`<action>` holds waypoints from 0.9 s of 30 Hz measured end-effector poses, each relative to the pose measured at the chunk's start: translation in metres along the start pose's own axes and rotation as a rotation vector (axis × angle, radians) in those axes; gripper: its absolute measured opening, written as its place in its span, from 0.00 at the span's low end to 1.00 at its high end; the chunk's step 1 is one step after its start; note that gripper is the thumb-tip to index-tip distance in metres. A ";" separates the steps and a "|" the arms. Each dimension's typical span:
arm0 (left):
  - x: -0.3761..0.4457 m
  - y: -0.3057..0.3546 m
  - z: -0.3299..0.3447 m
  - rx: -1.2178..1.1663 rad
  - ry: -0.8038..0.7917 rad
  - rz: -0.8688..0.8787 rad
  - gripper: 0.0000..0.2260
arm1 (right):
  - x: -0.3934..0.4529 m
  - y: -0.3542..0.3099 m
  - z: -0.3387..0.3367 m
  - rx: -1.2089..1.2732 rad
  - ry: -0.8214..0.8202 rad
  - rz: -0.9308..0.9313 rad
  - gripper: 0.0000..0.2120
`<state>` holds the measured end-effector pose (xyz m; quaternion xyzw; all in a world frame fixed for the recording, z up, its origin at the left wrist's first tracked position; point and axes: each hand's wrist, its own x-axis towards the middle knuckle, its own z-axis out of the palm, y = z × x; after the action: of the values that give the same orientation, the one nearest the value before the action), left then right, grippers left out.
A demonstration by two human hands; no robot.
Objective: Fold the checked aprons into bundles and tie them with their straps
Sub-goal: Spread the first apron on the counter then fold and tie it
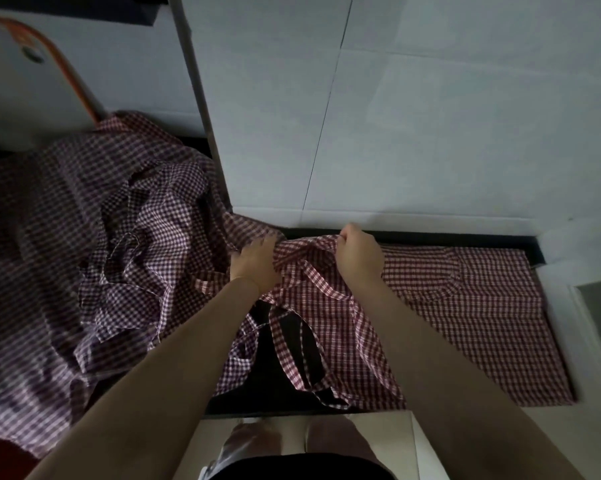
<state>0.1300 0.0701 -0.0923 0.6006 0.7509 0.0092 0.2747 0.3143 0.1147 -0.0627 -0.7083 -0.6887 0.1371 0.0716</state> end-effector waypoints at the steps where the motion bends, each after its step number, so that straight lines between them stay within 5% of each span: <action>1: 0.002 -0.002 0.001 -0.082 0.065 -0.010 0.23 | -0.002 0.001 0.001 -0.002 0.014 -0.038 0.06; 6: 0.006 -0.004 -0.019 -0.526 0.264 -0.014 0.07 | -0.010 0.010 0.015 -0.252 -0.010 -0.263 0.25; 11: 0.016 -0.013 -0.041 -0.564 0.224 -0.056 0.05 | -0.013 0.008 0.030 -0.492 0.139 -0.377 0.26; 16: 0.020 -0.011 -0.047 -0.558 0.110 -0.088 0.11 | -0.015 0.004 0.030 -0.604 0.141 -0.620 0.48; 21: 0.008 -0.018 -0.043 -0.326 0.335 -0.257 0.14 | -0.013 0.000 0.016 -0.494 0.282 -0.694 0.28; 24: -0.012 0.001 -0.025 -0.199 0.109 -0.189 0.21 | -0.013 0.001 0.012 -0.390 0.272 -0.756 0.15; 27: -0.031 0.015 0.008 -0.078 0.047 -0.047 0.14 | -0.013 0.000 0.003 -0.196 0.148 -0.709 0.10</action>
<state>0.1507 0.0440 -0.0814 0.5713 0.7701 0.0459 0.2802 0.3135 0.1019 -0.0640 -0.4373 -0.8940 -0.0143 0.0962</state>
